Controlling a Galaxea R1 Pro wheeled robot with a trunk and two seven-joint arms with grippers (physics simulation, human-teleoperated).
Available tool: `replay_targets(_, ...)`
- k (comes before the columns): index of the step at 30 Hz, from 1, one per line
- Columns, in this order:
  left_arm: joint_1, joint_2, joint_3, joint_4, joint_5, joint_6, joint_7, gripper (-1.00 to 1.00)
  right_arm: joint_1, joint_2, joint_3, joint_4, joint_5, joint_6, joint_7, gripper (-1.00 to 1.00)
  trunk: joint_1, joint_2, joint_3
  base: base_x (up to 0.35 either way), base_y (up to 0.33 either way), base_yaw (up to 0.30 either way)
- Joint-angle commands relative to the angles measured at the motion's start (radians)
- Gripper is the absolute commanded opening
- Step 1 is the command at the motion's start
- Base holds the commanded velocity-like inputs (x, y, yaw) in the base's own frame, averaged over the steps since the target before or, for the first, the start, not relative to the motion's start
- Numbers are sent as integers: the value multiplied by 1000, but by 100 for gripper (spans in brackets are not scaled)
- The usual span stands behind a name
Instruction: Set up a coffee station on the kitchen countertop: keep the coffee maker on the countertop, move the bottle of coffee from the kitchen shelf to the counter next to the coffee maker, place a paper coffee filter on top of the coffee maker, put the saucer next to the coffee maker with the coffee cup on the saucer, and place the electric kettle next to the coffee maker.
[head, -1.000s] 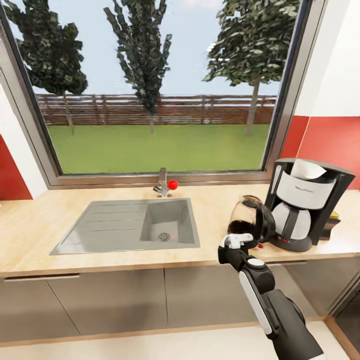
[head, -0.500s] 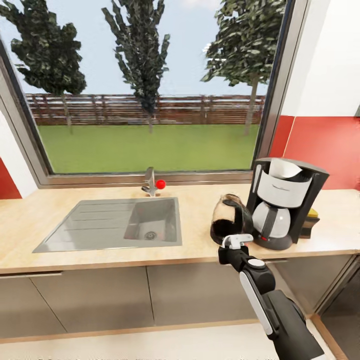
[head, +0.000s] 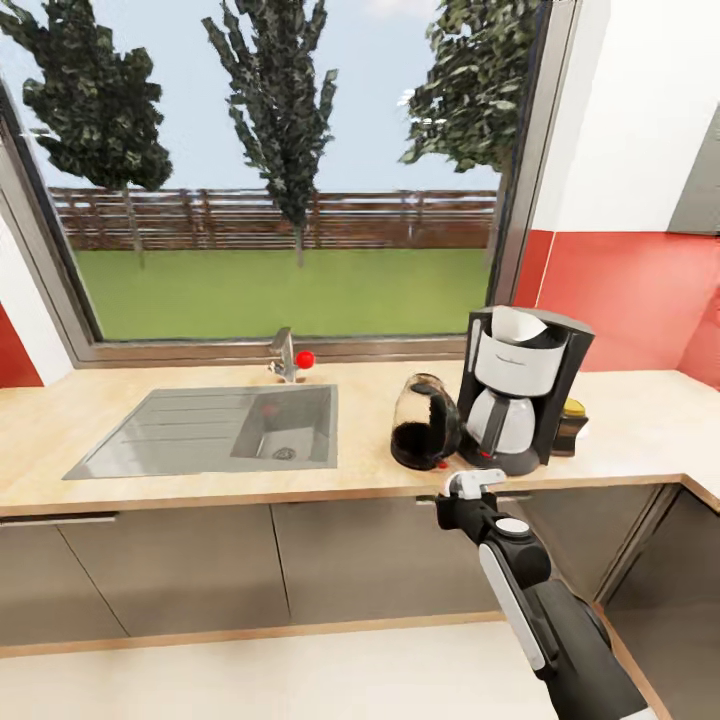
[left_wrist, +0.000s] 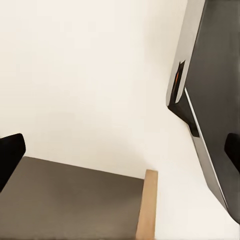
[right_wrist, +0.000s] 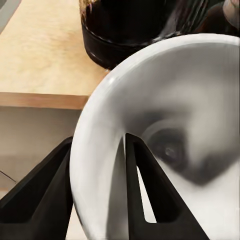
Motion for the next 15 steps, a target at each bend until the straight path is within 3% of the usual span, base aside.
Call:
replay_targets(1, 0, 0, -8, 0, 3, -3, 4, 100, -1, -1, 3, -1, -10, 3, -10, -100, 0, -2, -2, -265, -198, 0)
replay_targets(15, 0, 0, -8, 0, 3, -3, 4, 100, -1, -2, 2, -1, -10, 3, -9, -100, 0, -2, -2, -261, -199, 0)
